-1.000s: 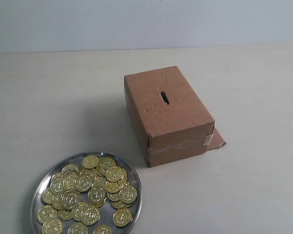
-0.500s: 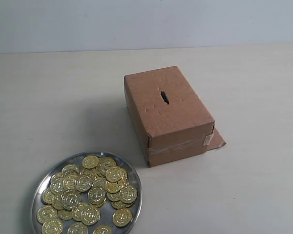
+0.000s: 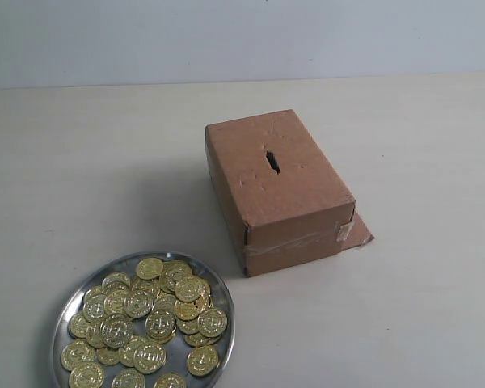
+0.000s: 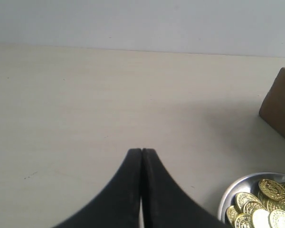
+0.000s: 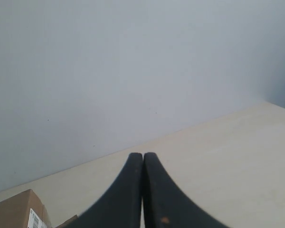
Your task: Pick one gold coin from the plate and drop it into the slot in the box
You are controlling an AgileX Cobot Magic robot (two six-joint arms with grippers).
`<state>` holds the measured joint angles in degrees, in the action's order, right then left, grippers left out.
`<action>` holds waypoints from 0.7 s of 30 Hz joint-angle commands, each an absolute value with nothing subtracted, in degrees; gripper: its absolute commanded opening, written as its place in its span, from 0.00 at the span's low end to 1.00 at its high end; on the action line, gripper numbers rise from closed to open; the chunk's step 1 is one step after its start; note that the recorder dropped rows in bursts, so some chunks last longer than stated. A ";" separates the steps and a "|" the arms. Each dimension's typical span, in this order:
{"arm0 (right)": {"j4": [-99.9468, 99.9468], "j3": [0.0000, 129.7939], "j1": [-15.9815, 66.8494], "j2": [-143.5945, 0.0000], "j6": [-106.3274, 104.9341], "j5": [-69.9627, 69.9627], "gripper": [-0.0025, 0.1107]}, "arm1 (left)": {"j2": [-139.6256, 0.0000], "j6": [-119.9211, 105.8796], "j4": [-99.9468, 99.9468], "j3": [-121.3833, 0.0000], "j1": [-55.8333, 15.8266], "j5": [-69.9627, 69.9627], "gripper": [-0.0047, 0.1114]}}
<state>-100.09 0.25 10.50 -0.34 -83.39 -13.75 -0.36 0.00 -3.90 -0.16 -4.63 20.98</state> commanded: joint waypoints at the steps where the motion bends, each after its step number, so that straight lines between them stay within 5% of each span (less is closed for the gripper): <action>1: -99.95 0.00 10.20 0.00 -83.58 -13.56 0.02 | 0.00 0.32 -3.57 0.00 -4.55 20.21 0.04; 21: -98.81 0.00 5.98 0.00 -87.21 -13.86 0.02 | 0.00 0.32 -3.57 0.00 -4.55 20.21 0.04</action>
